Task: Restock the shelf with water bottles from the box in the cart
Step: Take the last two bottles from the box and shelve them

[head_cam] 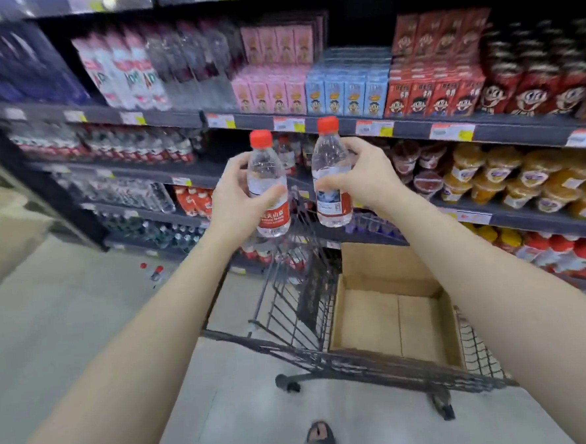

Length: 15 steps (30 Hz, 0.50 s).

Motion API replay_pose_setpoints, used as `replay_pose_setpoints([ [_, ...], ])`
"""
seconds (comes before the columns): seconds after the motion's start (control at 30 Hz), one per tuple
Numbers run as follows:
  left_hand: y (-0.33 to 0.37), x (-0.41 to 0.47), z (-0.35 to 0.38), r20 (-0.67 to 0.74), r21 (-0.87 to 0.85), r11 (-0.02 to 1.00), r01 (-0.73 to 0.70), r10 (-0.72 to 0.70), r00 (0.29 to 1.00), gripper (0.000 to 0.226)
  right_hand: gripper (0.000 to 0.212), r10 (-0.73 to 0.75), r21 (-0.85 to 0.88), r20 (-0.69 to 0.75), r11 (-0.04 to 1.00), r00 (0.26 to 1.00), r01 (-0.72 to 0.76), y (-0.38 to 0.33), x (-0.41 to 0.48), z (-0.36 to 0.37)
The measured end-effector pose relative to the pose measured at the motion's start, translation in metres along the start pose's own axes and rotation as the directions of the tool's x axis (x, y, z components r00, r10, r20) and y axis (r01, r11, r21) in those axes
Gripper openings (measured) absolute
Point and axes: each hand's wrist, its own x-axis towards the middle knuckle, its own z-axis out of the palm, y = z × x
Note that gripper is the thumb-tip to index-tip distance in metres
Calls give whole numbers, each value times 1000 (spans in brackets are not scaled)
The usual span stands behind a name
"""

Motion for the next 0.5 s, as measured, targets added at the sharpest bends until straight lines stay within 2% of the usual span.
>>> replay_pose_setpoints([
  [0.23, 4, 5, -127, -148, 49, 999, -2, 9, 989, 65, 91, -136, 43, 75, 990, 988, 133, -102, 17, 82],
  [0.37, -13, 19, -200, -193, 100, 995, 18, 2, 981, 80, 95, -165, 56, 146, 986, 975, 159, -155, 34, 148],
  [0.5, -42, 47, -279, -223, 152, 988, -5, 39, 974, 78, 91, -200, 98, 152, 977, 968, 187, -196, 56, 223],
])
